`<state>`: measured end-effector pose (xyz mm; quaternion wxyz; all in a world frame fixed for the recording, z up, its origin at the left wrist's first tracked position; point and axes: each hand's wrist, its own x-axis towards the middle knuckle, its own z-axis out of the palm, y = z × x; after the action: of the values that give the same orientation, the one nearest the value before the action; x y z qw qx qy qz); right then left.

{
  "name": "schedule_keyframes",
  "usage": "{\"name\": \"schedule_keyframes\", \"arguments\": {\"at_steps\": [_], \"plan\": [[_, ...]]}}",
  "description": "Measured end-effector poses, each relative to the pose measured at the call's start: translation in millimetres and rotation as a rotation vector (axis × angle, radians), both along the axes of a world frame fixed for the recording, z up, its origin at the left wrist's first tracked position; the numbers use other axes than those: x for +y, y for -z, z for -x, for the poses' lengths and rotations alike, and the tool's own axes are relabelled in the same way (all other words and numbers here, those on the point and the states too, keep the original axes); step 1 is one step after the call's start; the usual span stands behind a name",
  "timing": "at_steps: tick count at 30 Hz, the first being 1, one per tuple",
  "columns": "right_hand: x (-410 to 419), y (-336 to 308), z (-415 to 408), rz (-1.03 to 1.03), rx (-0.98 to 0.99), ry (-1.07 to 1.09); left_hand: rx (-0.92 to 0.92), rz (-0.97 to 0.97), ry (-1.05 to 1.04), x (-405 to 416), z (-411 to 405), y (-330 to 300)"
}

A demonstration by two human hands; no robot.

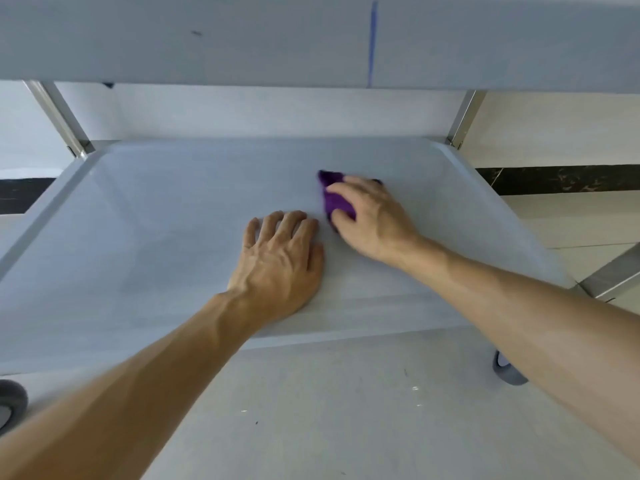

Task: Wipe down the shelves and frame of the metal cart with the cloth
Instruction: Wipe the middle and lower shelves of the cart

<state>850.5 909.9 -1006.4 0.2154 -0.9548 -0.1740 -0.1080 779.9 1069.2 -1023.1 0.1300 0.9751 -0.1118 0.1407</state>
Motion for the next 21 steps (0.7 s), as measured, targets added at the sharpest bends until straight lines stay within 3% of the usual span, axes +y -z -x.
{"name": "schedule_keyframes", "arguments": {"at_steps": [3, 6, 11, 16, 18, 21], "plan": [[-1.6, 0.5, 13.6, -0.034, -0.002, -0.240, 0.010, -0.010, -0.003, 4.0, -1.4, -5.1], [-36.8, -7.7, 1.9, -0.007, 0.020, -0.292, 0.016, -0.090, 0.071, 20.4, -15.3, -14.6], [-70.5, -9.0, -45.0, -0.033, 0.037, 0.008, -0.014, -0.018, 0.133, 35.4, -20.9, -7.7], [-21.7, -9.6, -104.3, -0.001, 0.069, 0.360, -0.030, 0.013, 0.118, 34.7, -19.0, -3.9], [13.1, -8.5, -111.7, 0.025, 0.036, 0.296, -0.033, 0.016, 0.110, 34.8, -19.2, -5.4], [68.4, -6.7, -104.8, 0.019, 0.058, -0.040, -0.044, 0.028, 0.097, 35.2, -18.8, -3.3]]}}
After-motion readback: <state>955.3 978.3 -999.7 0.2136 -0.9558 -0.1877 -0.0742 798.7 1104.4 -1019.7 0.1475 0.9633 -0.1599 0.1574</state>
